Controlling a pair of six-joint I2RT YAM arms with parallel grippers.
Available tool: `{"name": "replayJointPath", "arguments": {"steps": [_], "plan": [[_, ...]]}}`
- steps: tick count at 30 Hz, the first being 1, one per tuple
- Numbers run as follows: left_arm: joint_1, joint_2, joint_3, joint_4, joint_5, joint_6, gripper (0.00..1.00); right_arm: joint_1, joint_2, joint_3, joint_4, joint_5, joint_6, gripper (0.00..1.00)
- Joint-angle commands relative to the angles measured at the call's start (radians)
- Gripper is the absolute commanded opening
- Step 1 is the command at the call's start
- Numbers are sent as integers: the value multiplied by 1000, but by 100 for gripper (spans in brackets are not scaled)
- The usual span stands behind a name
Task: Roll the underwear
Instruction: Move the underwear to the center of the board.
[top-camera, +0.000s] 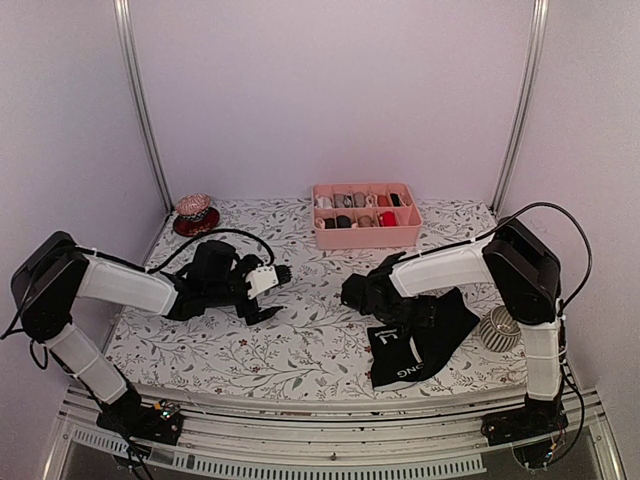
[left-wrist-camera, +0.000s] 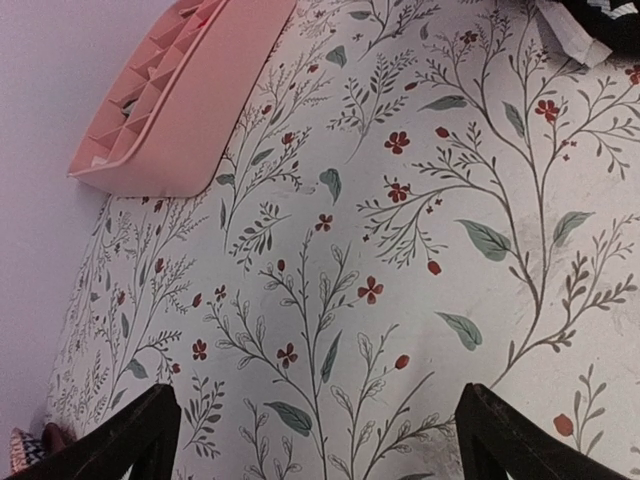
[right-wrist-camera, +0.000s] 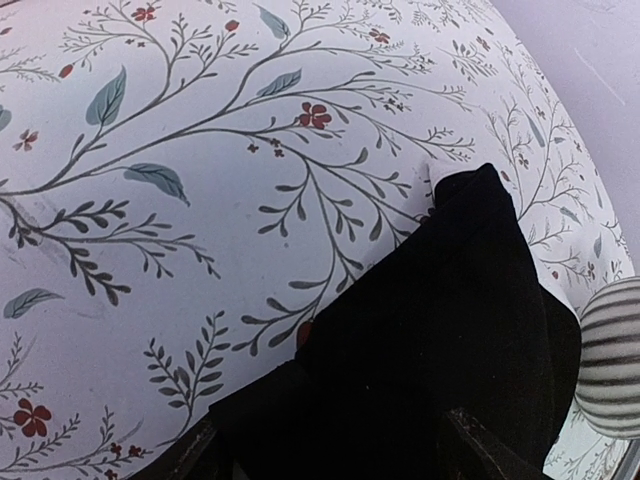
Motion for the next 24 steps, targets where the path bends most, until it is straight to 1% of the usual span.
{"name": "replayJointPath", "arguments": {"steps": [1,5,7,11,13,17,20,24], "plan": [[-7,18,13,-4,-13,12,98,-35,117,-51,-195,151,412,74],[-9,20,12,-4,-15,14,99,-42,122,-46,-189,159,408,74],[-10,23,12,-3,-18,15,99,-36,115,-43,-158,173,400,75],[-12,23,12,-3,-20,16,99,-17,81,-48,-82,174,322,79],[-13,24,12,-3,-22,17,98,-8,68,-42,-74,178,304,81],[-15,26,13,-3,-25,19,99,3,55,-27,-81,185,299,82],[-17,27,12,-1,-25,20,99,7,51,-26,-89,195,327,82],[-18,28,12,-3,-25,23,99,25,36,-25,-50,212,314,82]]}}
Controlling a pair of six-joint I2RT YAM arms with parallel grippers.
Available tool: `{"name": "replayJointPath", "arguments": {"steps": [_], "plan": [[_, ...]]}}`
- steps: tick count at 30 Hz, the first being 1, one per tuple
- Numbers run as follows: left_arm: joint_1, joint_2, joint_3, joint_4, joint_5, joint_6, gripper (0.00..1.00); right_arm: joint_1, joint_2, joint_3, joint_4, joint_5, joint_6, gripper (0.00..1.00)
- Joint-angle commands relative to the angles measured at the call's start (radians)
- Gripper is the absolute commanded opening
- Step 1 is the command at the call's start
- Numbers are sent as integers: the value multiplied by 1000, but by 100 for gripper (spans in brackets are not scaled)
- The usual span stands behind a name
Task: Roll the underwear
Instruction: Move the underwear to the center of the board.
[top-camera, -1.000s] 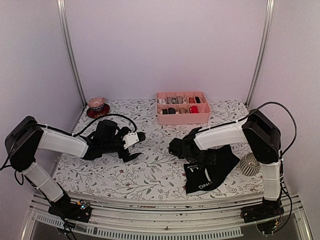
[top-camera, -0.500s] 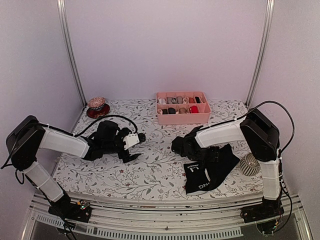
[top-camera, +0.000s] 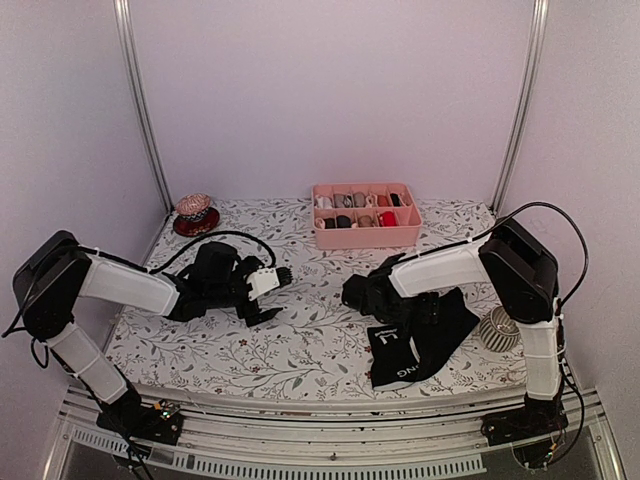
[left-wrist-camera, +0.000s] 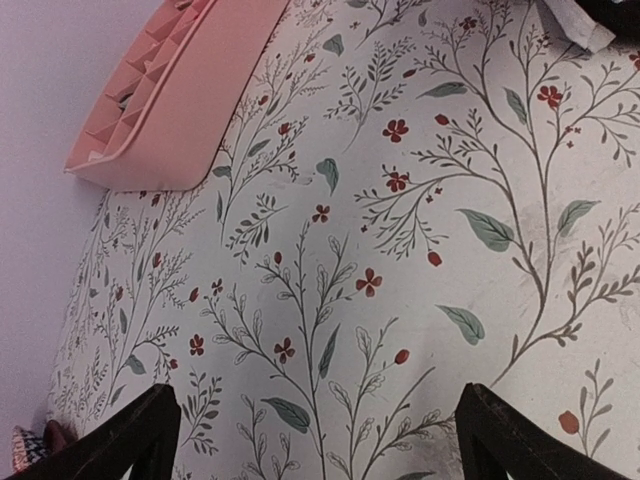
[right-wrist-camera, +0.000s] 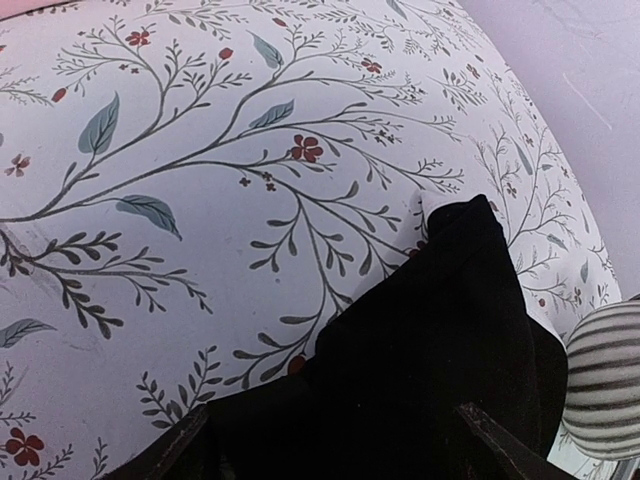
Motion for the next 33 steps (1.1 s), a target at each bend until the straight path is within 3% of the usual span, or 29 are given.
{"name": "replayJointPath", "arguments": {"steps": [1,8,14,23,28,33], "plan": [[-11,14,13,-4,-5,12,99,33,15,-24,-52,131,335,82],[-12,16,12,-5,-7,14,99,47,-10,-24,53,117,237,82],[-15,17,12,-7,-6,18,99,15,41,10,-83,116,373,83],[-20,29,12,-7,-19,29,98,-41,72,-20,1,84,324,81],[-22,41,14,-6,-27,35,99,-49,97,-16,-21,66,337,76],[-24,40,12,-5,-27,38,98,-46,133,5,-93,50,394,62]]}}
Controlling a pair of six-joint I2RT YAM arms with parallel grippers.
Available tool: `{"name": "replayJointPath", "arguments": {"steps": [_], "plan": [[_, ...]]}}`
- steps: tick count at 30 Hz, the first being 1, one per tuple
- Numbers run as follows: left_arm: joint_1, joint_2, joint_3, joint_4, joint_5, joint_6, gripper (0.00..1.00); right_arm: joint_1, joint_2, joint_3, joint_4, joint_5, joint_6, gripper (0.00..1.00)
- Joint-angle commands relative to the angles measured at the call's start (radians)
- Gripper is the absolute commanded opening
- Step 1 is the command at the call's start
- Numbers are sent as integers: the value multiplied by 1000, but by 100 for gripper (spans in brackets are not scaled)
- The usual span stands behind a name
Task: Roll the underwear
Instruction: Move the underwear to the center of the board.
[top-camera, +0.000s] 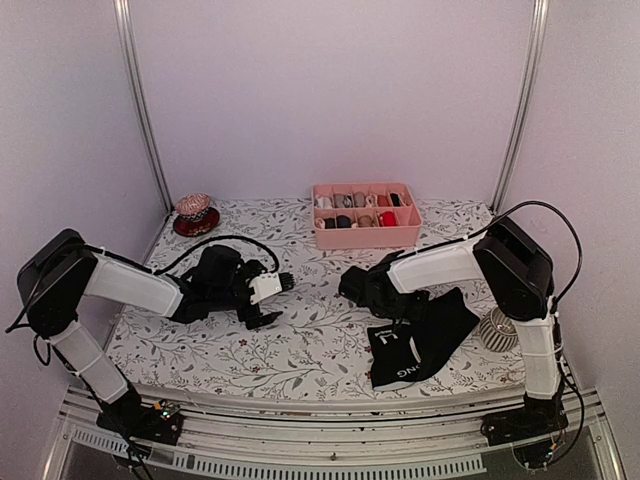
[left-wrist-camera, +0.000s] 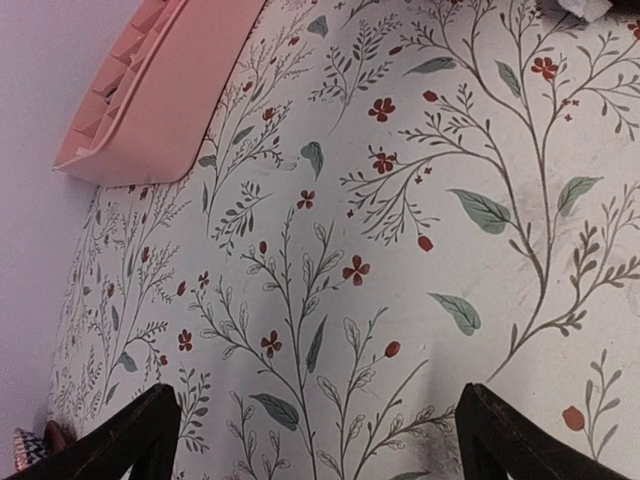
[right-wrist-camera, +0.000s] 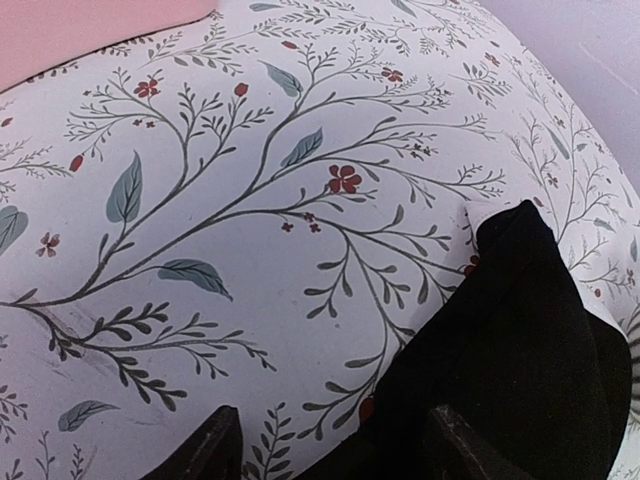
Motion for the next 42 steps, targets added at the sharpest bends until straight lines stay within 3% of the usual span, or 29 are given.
{"name": "replayJointPath", "arguments": {"steps": [1,8,14,19,23,26,28,35,40,42], "plan": [[-13,11,13,-5,-3,12,99,-4,103,-23,-212,46,323,59],[-15,10,11,-7,-3,12,98,12,122,-3,-317,41,415,45],[-15,10,11,-6,-3,14,99,28,143,30,-398,45,475,43],[-16,11,12,-8,-3,14,99,39,162,46,-451,42,520,33],[-16,12,12,-9,-3,14,99,48,147,43,-451,42,519,21],[-16,13,14,-11,-4,14,99,57,128,49,-452,52,505,4],[-16,15,15,-13,-4,13,99,67,114,64,-451,63,488,2],[8,-3,36,-35,13,-32,99,92,48,153,-442,157,329,1],[62,-41,54,-47,75,-94,99,95,-9,273,-328,259,33,1],[75,-51,54,-44,92,-107,99,96,-61,289,-154,238,-144,1]]}}
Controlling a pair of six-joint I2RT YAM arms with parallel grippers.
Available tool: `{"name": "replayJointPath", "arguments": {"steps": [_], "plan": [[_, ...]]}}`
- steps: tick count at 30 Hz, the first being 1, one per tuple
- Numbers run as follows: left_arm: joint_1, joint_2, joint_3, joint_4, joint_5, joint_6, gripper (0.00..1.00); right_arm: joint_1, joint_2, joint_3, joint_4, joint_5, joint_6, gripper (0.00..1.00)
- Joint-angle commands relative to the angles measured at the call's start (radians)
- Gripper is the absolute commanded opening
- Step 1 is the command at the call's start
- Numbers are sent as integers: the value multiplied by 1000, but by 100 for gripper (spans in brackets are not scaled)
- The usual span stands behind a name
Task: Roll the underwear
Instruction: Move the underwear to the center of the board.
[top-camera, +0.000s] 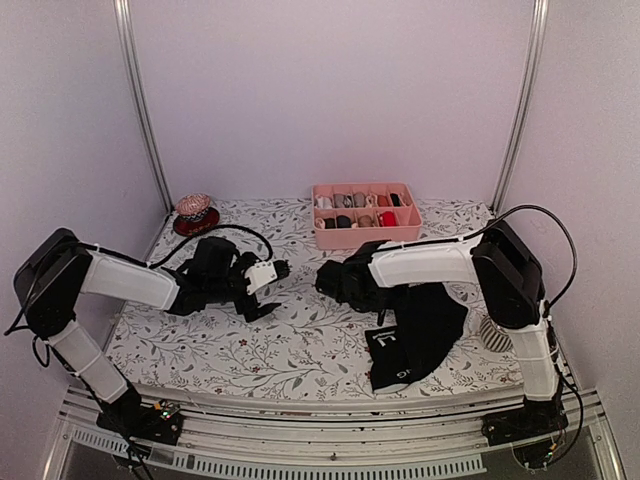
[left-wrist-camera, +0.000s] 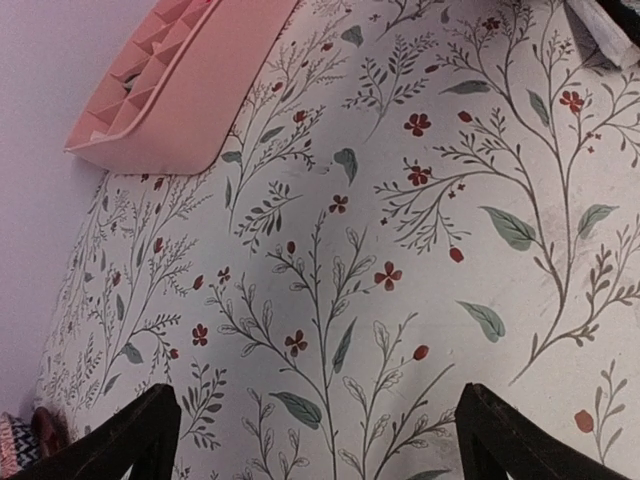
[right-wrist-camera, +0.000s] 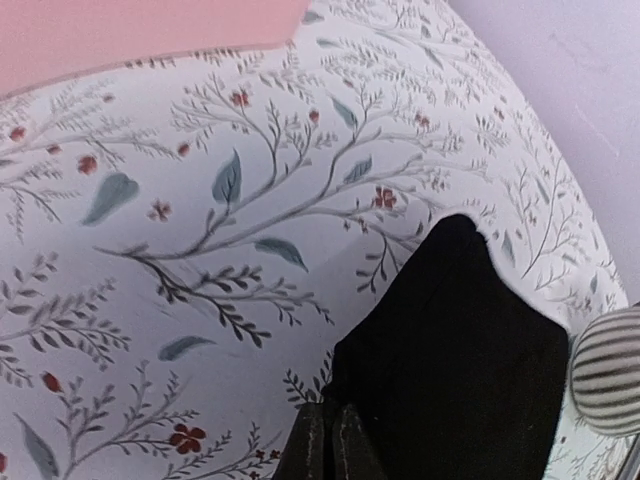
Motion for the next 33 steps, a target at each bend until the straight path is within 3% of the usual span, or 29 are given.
{"name": "replayJointPath", "arguments": {"steps": [1,4,7,11,13,26,29,33], "plan": [[39,-44,23,-10,60,-60,98,7,-160,41,216,162,-296,1],[49,-51,23,-2,67,-72,98,9,-348,-126,805,-135,-787,1],[60,-65,15,9,86,-84,99,10,-490,-218,978,-393,-937,1],[71,-87,8,9,126,-91,99,15,-558,-165,916,-601,-989,1],[73,-104,-2,10,158,-85,99,23,-572,-141,865,-632,-998,1],[62,-258,-94,-79,526,46,99,32,-558,-189,786,-553,-979,1],[42,-275,-102,-90,536,51,99,31,-535,-189,784,-544,-973,1],[-40,-266,-75,-69,385,-28,99,31,-522,-192,785,-547,-973,1]]}}
